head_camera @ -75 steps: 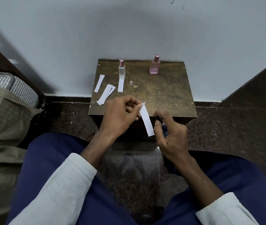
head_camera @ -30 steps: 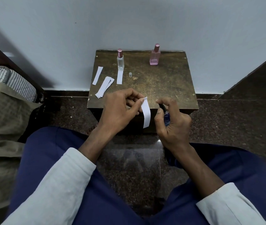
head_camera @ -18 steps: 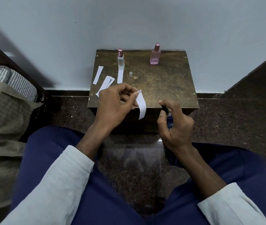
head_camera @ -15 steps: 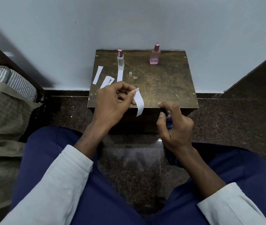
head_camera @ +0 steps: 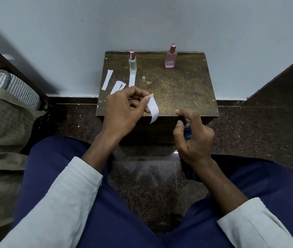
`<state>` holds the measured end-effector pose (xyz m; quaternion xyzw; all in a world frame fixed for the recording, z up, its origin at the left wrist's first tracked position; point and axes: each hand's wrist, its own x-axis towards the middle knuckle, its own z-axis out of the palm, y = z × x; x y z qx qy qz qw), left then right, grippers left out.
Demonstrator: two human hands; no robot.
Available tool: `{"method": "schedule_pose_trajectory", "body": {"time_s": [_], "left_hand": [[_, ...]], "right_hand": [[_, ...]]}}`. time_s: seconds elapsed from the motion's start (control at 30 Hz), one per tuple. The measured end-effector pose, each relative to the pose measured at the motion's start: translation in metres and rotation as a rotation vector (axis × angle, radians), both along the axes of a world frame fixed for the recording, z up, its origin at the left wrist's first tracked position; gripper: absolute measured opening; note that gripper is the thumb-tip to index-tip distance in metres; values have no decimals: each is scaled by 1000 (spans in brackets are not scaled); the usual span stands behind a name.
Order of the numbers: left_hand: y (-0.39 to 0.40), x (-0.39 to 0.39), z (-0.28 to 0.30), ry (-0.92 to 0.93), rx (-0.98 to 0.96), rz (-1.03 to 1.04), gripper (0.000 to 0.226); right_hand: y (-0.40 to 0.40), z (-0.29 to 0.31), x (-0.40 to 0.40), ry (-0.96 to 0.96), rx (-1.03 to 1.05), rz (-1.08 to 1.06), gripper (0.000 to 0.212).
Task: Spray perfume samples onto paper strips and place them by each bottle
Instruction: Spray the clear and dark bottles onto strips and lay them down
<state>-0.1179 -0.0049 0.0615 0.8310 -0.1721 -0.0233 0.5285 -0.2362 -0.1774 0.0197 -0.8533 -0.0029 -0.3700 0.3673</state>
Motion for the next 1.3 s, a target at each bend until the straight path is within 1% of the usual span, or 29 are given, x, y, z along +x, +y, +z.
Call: {"method": "schedule_pose_trajectory", "body": {"time_s": [0.2, 0.37, 0.43, 0.53, 0.63, 0.87, 0.97, 1.17, 1.3], "left_hand": [[-1, -2, 0, 21, -21, -2, 12], [-3, -1, -2, 43, -28, -14, 10], [-3, 0, -4, 58, -25, -16, 11], [-3, 2, -10, 57, 1, -35, 13], [-5, 5, -18, 104, -7, -66, 14], [-9, 16, -32, 128, -6, -77, 9], [-10, 21, -39, 132, 10, -103, 9], [-15, 37, -51, 183, 23, -135, 7], [-20, 48, -54, 205, 27, -150, 5]], "right_hand": [[-2, -3, 1, -12, -29, -26, 22], [-1, -3, 1, 29, -19, -23, 23], [-1, -2, 3, 91, 26, -25, 25], [0, -3, 8, 226, 147, -9, 30], [-2, -6, 15, 331, 230, 5, 27], [-9, -12, 32, 431, 344, 21, 20], [-13, -15, 40, 435, 351, -19, 16], [-24, -21, 70, 440, 313, -76, 22], [-35, -24, 105, 406, 181, -62, 20]]}}
